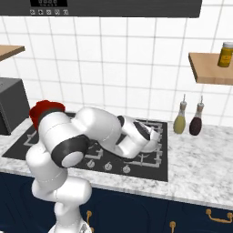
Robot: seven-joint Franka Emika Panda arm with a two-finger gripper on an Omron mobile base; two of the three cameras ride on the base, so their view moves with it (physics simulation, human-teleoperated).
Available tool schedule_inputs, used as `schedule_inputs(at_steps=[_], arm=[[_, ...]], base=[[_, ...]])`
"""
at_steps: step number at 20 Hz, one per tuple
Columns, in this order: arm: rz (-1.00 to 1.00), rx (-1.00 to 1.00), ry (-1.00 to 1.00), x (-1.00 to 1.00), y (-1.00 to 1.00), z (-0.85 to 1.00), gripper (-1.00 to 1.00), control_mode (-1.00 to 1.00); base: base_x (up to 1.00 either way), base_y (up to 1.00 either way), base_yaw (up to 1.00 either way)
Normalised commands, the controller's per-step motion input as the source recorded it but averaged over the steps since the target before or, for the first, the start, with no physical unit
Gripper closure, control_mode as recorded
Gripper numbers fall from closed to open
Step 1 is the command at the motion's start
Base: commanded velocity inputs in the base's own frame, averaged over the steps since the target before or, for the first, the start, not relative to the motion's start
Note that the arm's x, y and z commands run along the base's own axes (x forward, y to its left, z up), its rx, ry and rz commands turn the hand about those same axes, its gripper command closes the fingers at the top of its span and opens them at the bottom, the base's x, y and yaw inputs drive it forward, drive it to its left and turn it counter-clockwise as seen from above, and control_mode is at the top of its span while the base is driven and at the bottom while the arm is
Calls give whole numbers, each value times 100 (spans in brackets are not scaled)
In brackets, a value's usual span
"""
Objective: Pick the kettle from the counter and place it on a stove burner. Then turn the burner on.
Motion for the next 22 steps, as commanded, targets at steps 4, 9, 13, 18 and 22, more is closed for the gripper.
schedule_inputs(at_steps=[4, 9, 13, 18, 22], arm=[[-2, 0, 9, 0, 4, 75, -100, -100], [0, 0, 15, 0, 26, 100, -100, -100], [-1, 0, 12, 0, 21, 100, -100, -100], [-4, 0, 12, -7, 1, 100, -100, -100], [-1, 3, 18, -76, 0, 97, -100, -100]], base=[[0, 0, 0], [0, 0, 0], [0, 0, 0], [0, 0, 0], [0, 0, 0]])
